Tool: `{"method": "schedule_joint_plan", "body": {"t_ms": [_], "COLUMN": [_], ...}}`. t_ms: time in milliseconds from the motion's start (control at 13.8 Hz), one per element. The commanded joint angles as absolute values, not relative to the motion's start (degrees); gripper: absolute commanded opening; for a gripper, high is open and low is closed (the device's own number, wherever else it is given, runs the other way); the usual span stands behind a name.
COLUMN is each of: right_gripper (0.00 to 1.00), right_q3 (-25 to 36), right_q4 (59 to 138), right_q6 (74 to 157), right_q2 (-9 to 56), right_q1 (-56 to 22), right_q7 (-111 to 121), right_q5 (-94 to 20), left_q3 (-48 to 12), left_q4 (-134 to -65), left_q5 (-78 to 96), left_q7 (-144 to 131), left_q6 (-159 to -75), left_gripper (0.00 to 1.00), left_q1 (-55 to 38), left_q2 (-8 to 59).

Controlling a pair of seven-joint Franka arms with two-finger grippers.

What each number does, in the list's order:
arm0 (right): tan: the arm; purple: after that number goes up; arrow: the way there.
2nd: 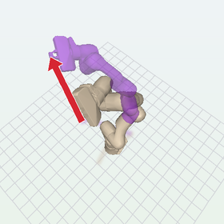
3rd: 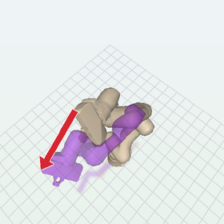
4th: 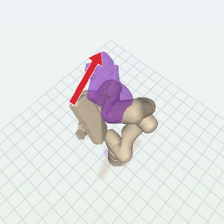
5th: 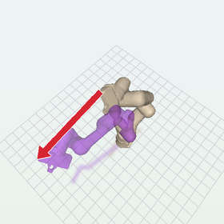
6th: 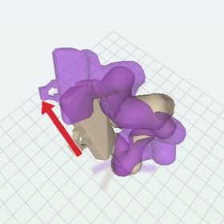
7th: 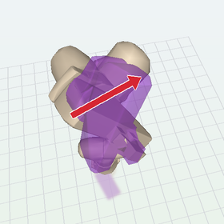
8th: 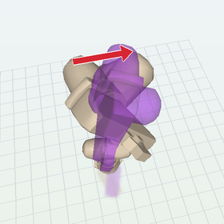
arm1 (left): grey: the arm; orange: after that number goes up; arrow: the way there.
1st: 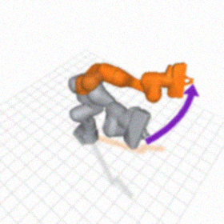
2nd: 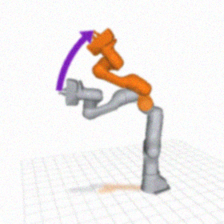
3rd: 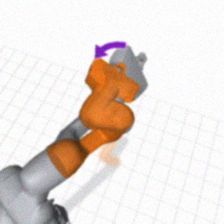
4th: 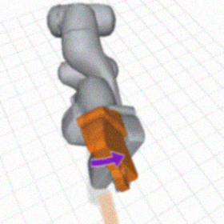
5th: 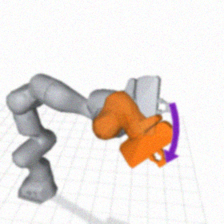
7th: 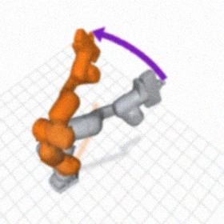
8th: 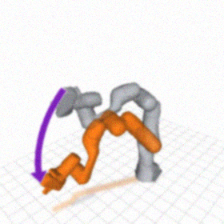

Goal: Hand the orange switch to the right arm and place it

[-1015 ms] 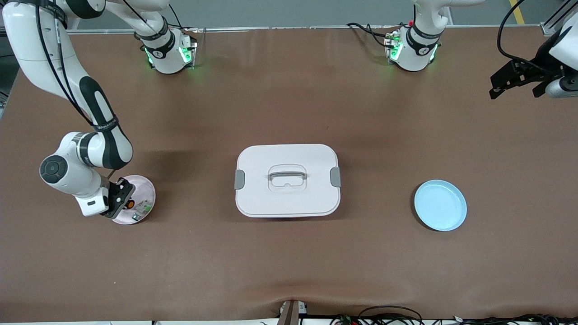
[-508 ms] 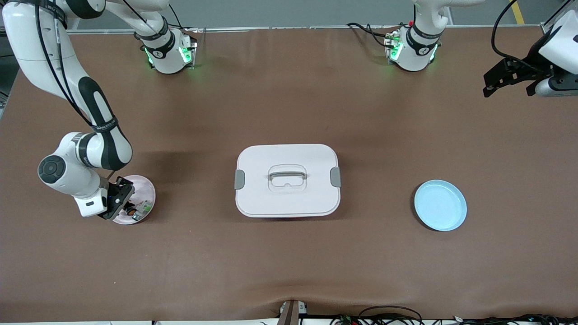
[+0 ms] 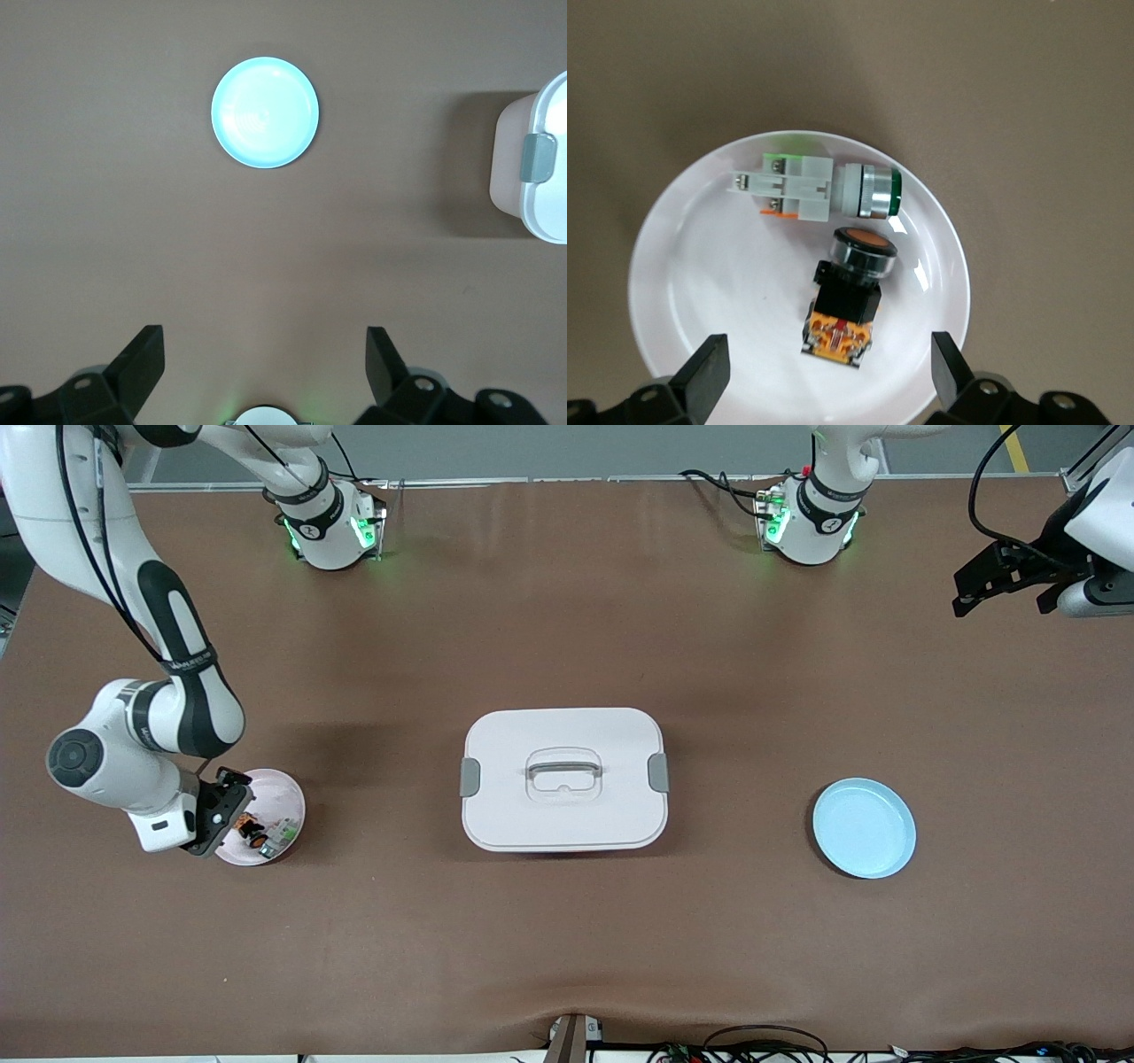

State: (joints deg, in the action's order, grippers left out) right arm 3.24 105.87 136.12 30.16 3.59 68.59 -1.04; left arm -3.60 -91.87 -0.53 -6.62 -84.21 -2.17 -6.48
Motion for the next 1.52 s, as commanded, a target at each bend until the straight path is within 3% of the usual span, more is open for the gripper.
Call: {"method": "schedule_joint_plan", "body": {"t_ms": [0, 1088, 1450], "right_gripper": [1.0, 1.0, 1.0], "right_q3": [2.64, 2.64, 2.9], "right_q4": [106.96, 108.9, 108.72], "right_q6": [130.54, 124.89, 123.14], "right_q2": [25.67, 11.52, 6.69], "right_q1": [4.04, 1.94, 2.2], "right_q7": [60.77, 2.58, -0.79], "right_q5": [-1.49, -1.14, -1.14], "left_q3": [-3.69, -4.04, -4.13], "left_q4": [-91.76, -91.67, -91.76], "left_q5": [-0.88, -0.88, -0.88], "left_q7": [-6.86, -6.86, -6.86], "left_q6": [-83.76, -84.11, -84.38], "left_gripper": [1.0, 1.0, 1.0], "left_q1": [-1.85, -2.02, -2.02], "left_q2": [-6.77, -6.59, -6.5]}}
